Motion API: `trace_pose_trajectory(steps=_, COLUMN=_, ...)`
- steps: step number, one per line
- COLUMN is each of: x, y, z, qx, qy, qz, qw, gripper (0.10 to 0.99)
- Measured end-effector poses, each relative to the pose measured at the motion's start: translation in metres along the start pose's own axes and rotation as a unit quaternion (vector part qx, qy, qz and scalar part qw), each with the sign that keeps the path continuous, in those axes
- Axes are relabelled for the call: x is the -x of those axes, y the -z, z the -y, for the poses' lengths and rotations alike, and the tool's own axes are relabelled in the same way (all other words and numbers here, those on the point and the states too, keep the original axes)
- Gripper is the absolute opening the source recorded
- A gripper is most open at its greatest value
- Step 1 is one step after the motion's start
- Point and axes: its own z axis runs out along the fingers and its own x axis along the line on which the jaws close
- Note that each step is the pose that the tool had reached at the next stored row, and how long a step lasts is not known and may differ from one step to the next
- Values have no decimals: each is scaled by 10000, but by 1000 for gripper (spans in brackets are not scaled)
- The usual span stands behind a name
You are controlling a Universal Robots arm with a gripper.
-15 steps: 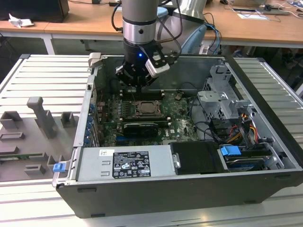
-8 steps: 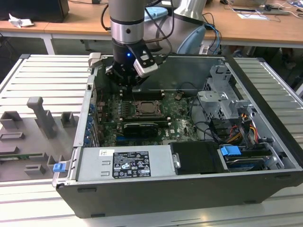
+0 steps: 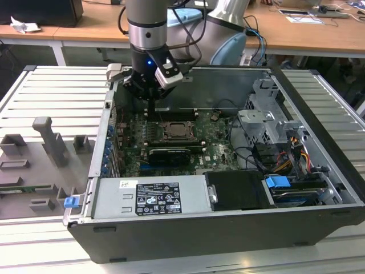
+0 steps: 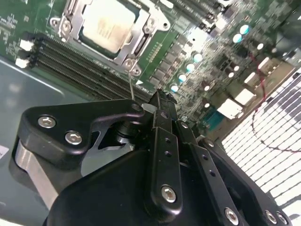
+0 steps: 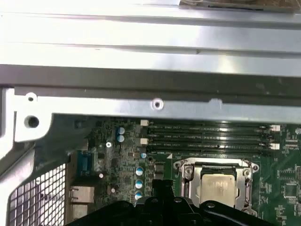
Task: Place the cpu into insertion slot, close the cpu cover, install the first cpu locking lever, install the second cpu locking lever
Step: 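Install the first cpu locking lever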
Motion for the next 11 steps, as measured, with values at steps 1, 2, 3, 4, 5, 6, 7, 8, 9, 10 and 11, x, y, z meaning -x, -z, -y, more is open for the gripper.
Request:
trace_pose_trajectory(steps=1, x=1, y=-8, z=-29, qx=0, qy=0, qz=1, qw=10000, gripper=106)
trace_pose_trajectory(steps=2, x=1, y=-13, z=-45, qx=0, qy=-1, qz=0, qw=10000, gripper=106)
trace_pose_trajectory(steps=3, x=1, y=-18, z=-58, qx=0, qy=-1, qz=1, qw=10000, gripper=106)
trace_pose_trajectory(steps=4, x=1, y=-26, z=-67, qx=0, qy=-1, qz=1, qw=10000, gripper=106)
trace_pose_trajectory(steps=5, x=8, y=-32, z=-69, qx=1, qy=1, qz=1, qw=10000, gripper=106)
trace_pose_trajectory(steps=6, x=72, y=-42, z=-70, qx=0, qy=0, qz=-1, qw=10000, gripper=106)
trace_pose_trajectory(steps=7, x=126, y=-48, z=-68, qx=0, qy=0, qz=0, qw=10000, gripper=106)
trace_pose_trajectory(steps=8, x=153, y=-50, z=-67, qx=-1, qy=0, qz=0, qw=10000, gripper=106)
trace_pose_trajectory(steps=9, x=183, y=-54, z=-66, qx=-2, qy=-1, qz=0, qw=10000, gripper=106)
trace_pose_trajectory(steps=10, x=208, y=-59, z=-65, qx=-2, qy=0, qz=0, qw=10000, gripper=106)
trace_pose_trajectory(steps=11, x=236, y=-60, z=-64, qx=-2, qy=0, qz=-3, qw=10000, gripper=106)
